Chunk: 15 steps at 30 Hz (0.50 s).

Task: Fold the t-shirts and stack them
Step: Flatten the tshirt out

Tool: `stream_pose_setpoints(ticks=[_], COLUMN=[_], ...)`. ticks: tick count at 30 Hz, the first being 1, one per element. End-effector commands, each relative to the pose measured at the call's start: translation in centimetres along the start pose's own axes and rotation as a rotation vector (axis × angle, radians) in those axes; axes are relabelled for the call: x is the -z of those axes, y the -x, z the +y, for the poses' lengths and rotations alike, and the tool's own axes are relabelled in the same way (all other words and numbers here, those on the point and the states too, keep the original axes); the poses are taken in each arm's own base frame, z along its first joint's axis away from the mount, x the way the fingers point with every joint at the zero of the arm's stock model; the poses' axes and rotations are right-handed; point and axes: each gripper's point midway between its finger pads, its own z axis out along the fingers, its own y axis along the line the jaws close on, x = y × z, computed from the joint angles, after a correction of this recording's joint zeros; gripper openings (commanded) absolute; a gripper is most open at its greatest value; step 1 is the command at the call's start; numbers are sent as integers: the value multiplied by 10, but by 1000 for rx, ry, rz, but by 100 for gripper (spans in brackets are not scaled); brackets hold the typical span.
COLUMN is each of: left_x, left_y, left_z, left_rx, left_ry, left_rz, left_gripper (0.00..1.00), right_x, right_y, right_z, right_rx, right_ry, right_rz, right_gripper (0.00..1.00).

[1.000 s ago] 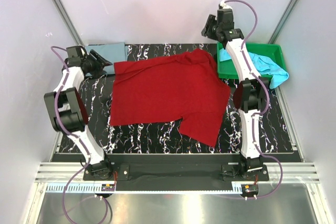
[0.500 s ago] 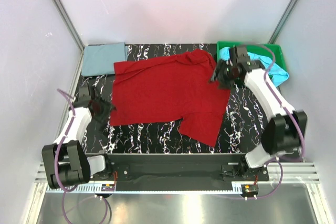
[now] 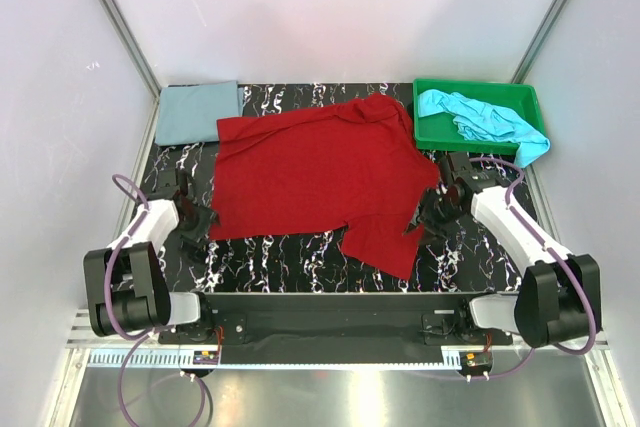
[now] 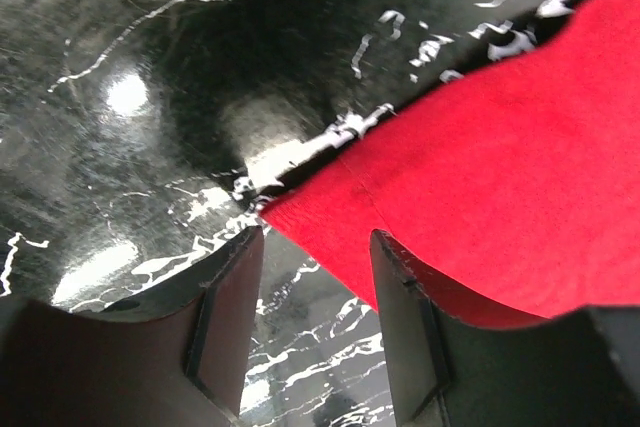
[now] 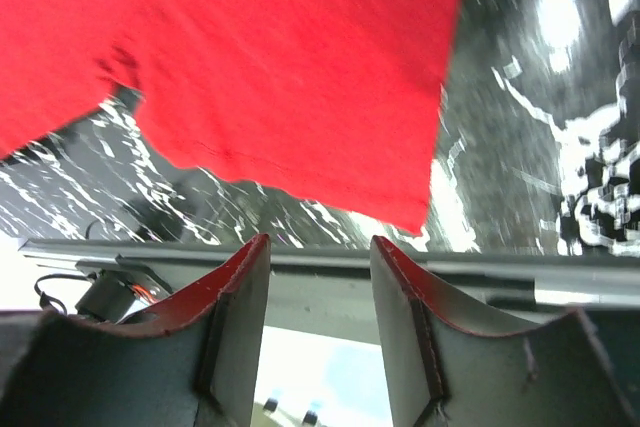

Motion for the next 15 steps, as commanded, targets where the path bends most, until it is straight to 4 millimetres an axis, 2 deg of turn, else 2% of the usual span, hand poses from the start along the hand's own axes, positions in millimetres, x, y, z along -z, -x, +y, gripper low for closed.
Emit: stream_pose_setpoints(ticks=[1,4,11,15], left_x=[1,-2,-12,-18], left_y=[17,16,20,19], left_z=[-4,5,6,15], left_rx=[30,43,28,46], left_ry=[18,60,108,147], left_rz=[-66,-67,-56,-56], left_gripper=[51,51,51,50], right_x=[6,5,-1,-7], right_y=[-11,-14,-13,-15], right_z=[0,-2,-10,-17], right_rx=[-49,-58,-83,-135], right_ry=[19,9,-35,-73], right_rz=[15,21,19,26], right_gripper=[52,52,53,55])
